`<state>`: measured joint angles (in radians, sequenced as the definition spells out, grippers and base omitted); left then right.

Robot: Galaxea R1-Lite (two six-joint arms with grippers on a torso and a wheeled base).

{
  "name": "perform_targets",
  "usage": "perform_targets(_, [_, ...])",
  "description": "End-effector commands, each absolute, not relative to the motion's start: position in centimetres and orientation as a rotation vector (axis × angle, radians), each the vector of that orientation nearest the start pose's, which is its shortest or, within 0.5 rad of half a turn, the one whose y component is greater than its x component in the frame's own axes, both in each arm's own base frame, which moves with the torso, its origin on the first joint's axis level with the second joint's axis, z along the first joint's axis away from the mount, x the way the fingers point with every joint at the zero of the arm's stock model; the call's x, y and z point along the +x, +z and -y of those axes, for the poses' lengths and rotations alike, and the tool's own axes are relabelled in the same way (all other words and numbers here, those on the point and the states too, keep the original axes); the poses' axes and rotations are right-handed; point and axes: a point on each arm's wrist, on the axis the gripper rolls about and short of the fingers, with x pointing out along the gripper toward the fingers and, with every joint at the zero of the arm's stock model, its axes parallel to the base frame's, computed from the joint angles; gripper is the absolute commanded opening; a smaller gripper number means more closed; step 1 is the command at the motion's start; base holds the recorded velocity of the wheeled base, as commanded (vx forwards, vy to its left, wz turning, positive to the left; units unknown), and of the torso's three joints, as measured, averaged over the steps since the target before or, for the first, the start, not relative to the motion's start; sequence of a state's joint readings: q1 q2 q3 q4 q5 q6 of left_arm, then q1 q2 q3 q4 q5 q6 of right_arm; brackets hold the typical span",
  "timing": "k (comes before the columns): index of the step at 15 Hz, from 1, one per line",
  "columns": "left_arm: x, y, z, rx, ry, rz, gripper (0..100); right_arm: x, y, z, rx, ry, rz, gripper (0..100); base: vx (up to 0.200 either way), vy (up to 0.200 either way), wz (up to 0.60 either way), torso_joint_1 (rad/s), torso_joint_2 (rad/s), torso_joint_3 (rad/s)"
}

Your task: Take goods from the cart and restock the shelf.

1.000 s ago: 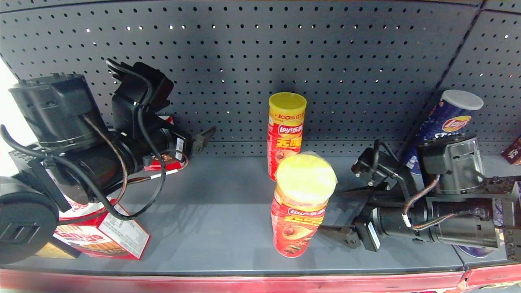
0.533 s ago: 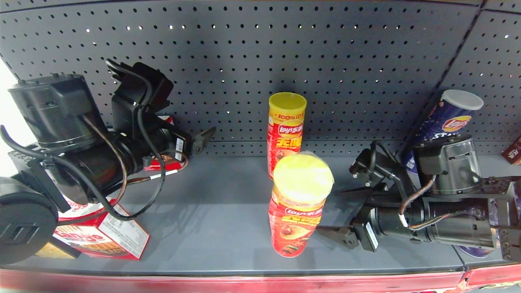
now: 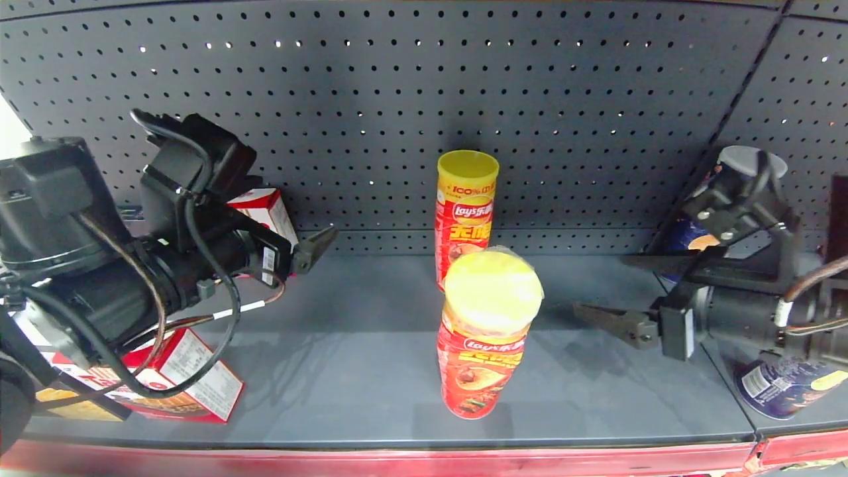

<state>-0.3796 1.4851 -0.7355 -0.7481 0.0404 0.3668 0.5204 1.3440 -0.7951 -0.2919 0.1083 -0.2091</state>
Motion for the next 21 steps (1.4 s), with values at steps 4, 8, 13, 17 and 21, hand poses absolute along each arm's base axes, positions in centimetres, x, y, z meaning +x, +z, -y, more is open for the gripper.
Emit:
perform_targets(4, [21.3,24.2,8.4,0.361,-0.335,0.07,100,11.0,29.2,-6.1,-0.19,0.526,0.111,100,0.0,0.0,0.0,0.0,0.0,0.0])
perform_targets(8, [20.5,24.2,8.1,0.371,-0.328,0.081,100,6.7,29.5,-3.8,-0.165,0.508,0.224,100,0.0,0.0,0.0,0.0,0.0,0.0])
perform_targets(13, [20.1,24.4,7.9,0.37,-0.32,0.094,100,-1.6,20.9,0.9,-0.156,0.443,0.206,100,0.0,0.0,0.0,0.0,0.0,0.0])
perform_targets(17, [19.6,23.2,7.7,0.368,-0.318,0.109,100,-3.7,11.6,2.0,-0.125,0.452,0.096,100,0.0,0.0,0.0,0.0,0.0,0.0])
perform_targets(21, [17.3,21.9,6.7,0.37,-0.318,0.1,100,-2.2,8.2,1.2,-0.1,0.454,0.045,100,0.0,0.0,0.0,0.0,0.0,0.0])
